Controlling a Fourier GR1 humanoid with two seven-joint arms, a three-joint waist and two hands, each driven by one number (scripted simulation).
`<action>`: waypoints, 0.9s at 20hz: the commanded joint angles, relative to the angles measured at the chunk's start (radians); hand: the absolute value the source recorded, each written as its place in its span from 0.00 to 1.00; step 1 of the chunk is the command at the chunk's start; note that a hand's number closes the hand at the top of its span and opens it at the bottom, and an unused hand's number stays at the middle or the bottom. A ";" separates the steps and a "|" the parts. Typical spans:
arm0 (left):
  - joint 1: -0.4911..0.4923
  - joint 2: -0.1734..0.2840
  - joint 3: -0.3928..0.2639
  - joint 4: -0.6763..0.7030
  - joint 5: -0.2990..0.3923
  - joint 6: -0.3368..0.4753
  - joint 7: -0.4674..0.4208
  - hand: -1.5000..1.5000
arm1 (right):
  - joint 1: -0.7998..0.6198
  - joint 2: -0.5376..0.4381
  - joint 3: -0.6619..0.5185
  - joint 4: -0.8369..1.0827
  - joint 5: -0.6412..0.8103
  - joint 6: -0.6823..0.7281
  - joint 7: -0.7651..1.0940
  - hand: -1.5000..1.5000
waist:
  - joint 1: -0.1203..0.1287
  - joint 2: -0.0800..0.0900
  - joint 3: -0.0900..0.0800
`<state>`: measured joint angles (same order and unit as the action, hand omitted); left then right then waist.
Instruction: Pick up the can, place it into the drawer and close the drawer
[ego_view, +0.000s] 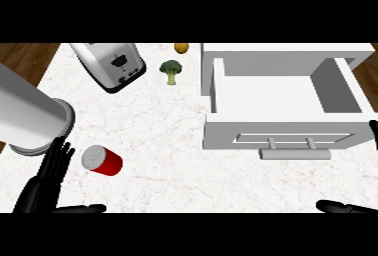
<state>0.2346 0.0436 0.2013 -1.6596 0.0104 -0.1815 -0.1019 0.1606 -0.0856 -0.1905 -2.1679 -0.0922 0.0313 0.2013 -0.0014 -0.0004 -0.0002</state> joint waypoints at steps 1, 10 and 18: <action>-0.065 -0.018 0.003 0.157 -0.053 0.051 -0.083 0.00 | 0.018 -0.039 -0.078 -0.020 -0.084 0.051 0.011 0.00 | -0.004 0.000 0.000; -0.114 -0.003 0.022 0.348 -0.055 0.072 -0.194 0.00 | -0.025 -0.020 -0.079 0.014 -0.049 0.054 0.017 0.00 | 0.000 0.000 0.000; -0.257 0.018 0.063 0.701 -0.069 0.107 -0.377 0.00 | -0.021 -0.010 -0.071 -0.017 -0.016 0.057 0.029 0.00 | -0.003 0.001 0.000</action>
<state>0.0484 0.0705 0.2571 -1.1358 -0.0288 -0.1177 -0.3757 0.1708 -0.0973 -0.2785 -2.1989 -0.1422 0.0974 0.2222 -0.0039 -0.0001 -0.0002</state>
